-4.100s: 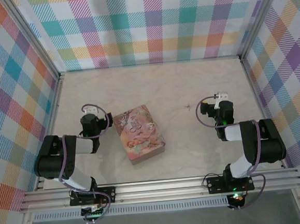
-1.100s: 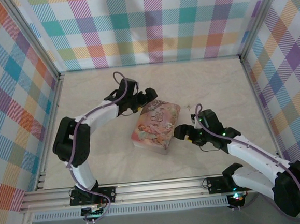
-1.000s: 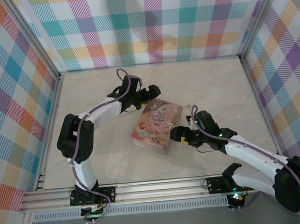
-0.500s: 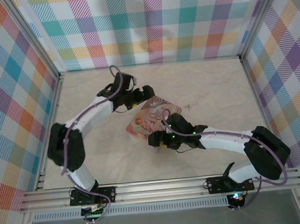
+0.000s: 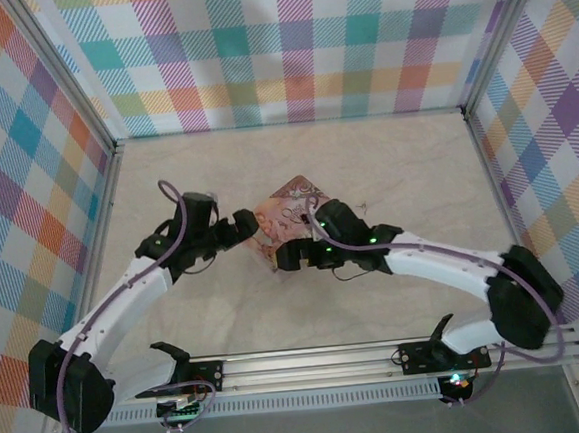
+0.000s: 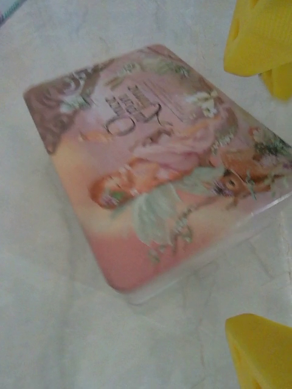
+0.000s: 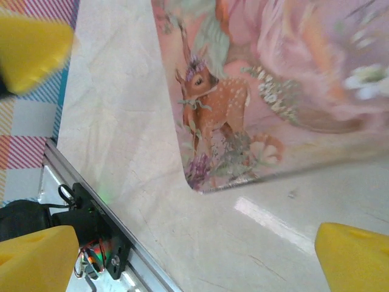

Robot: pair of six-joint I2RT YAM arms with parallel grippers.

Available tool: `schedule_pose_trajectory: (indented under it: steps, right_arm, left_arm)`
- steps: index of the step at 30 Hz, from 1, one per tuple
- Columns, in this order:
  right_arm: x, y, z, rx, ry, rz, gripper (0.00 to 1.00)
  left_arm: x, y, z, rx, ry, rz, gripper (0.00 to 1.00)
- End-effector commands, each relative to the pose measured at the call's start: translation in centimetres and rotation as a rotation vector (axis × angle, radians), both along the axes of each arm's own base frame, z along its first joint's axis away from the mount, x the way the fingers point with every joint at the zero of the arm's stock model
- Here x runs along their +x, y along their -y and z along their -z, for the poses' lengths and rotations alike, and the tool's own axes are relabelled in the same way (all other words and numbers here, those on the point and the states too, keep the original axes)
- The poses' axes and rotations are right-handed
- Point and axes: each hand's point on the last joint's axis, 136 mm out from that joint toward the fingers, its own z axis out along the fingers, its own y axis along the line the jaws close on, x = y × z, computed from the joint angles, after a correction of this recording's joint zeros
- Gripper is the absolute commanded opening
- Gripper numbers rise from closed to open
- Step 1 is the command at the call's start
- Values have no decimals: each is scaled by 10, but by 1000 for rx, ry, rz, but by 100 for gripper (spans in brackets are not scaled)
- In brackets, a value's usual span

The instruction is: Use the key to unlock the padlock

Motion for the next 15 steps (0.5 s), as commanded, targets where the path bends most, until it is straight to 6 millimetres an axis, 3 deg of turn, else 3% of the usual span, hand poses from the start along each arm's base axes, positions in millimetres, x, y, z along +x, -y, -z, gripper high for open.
schedule_pose_trajectory:
  steps: [1,4,8,15]
  right_arm:
    - [18,45,-16,-100,96,83,100]
    - [44,77,-25,-110,124,169,100]
    - [82,106,-24,-125,133,240,100]
    - [137,105,-1,-124,86,235,100]
  left_arm:
    - [-2,17,7,-113,23,-7,100]
    - [7,30,0,-180,80,5,100]
    - [20,46,1,-224,105,20,100]
    - [40,60,16,-226,85,14,100]
